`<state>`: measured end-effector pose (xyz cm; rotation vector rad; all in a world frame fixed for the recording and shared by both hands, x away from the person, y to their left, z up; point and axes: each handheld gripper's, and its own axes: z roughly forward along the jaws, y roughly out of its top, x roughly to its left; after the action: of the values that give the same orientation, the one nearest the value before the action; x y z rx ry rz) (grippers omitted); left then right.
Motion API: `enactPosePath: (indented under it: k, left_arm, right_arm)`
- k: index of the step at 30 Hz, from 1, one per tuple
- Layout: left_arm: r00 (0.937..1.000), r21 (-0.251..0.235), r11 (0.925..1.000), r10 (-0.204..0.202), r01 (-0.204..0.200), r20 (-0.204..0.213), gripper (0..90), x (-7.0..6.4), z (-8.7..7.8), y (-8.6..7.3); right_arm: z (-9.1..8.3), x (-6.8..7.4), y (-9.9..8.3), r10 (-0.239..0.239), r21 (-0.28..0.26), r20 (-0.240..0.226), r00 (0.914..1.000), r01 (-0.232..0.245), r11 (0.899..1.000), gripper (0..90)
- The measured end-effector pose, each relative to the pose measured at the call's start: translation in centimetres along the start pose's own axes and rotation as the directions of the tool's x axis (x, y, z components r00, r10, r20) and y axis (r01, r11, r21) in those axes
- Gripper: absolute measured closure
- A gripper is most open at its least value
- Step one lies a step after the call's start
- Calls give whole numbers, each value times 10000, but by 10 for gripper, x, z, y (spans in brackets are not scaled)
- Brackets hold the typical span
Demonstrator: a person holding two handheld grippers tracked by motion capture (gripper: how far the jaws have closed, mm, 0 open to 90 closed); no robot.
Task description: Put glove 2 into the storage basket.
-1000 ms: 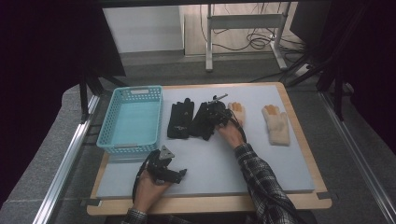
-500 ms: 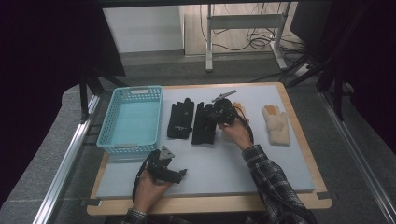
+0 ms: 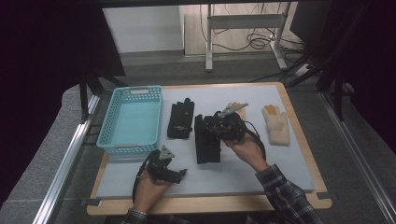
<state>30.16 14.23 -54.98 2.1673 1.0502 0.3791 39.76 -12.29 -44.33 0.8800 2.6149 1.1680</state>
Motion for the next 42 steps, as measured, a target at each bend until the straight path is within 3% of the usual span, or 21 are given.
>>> enactPosePath:
  k: [4,10,12,15,17,21,26,33,36,42]
  left_arm:
    - [10000,9,10000,-18,18,-19,13,0,0,0]
    - [10000,-3,10000,-23,23,-25,13,0,0,0]
    - [10000,38,10000,32,-32,-20,13,0,0,0]
    - [10000,33,10000,41,-41,-18,13,0,0,0]
    - [10000,16,10000,19,-19,-24,13,0,0,0]
    - [10000,34,10000,33,-33,-16,13,0,0,0]
    - [10000,36,10000,10,-10,-14,13,0,0,0]
    - [10000,46,10000,31,-31,-16,14,0,0,0]
    - [10000,38,10000,35,-35,-17,14,0,0,0]
    - [10000,-14,10000,12,-12,4,14,0,0,0]
  right_arm:
    - [-6,16,-21,7,73,-62,10000,-7,10000,850]
    - [-1,26,-53,113,310,-59,9999,-112,9995,833]
    - [3,26,-61,-87,646,-35,10000,89,9979,730]
    - [-3,18,-64,-245,459,601,9979,218,9987,609]
    - [-8,9,-61,-1,216,823,9966,-17,9998,587]
    - [-9,0,-57,-35,86,936,9956,27,10000,562]
    - [4,-8,-47,-119,54,703,9975,116,9999,515]
    - [39,-22,-16,47,58,463,9989,-50,10000,438]
    - [54,-26,-3,11,59,387,9993,-13,10000,450]
    - [84,-27,21,-250,280,33,9997,249,9993,594]
